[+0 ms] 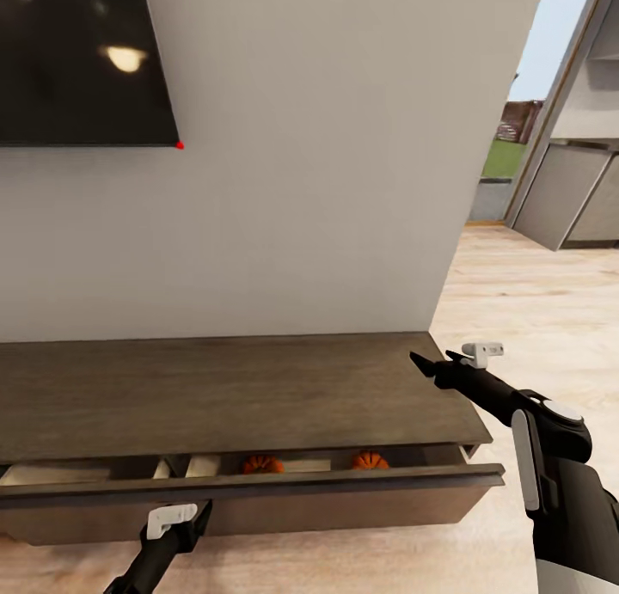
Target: Place each of the two pumpkins and all three candles from the living room inside a cabinet in the living room (use any cabinet), then make sure every cabinet is closed, and position the cauldron so it is next to a table in the living room.
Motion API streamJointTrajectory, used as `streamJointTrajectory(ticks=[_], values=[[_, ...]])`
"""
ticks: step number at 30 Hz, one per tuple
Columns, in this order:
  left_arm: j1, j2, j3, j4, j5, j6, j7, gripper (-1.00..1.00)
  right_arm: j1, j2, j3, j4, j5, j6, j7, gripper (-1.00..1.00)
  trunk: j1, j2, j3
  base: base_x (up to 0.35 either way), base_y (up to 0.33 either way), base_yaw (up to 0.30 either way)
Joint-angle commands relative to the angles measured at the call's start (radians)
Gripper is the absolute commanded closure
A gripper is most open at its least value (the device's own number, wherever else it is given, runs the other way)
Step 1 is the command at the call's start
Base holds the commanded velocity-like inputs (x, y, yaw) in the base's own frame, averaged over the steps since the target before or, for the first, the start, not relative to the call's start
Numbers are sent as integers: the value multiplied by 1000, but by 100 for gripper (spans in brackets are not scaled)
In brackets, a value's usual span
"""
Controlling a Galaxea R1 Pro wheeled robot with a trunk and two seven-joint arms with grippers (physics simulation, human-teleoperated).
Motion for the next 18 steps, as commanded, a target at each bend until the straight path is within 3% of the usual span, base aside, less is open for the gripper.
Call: streamJointTrajectory(ticks=[1, 18], values=[[-1, -1, 2, 1, 10, 0, -8, -100, -1, 0, -2, -1, 4, 5, 7, -100, 0, 0, -1, 47, 0, 0], [-1, 0, 1, 1, 8, -1, -9, -100, -2, -1, -2, -1, 4, 5, 7, -100, 0, 0, -1, 82, 0, 0]])
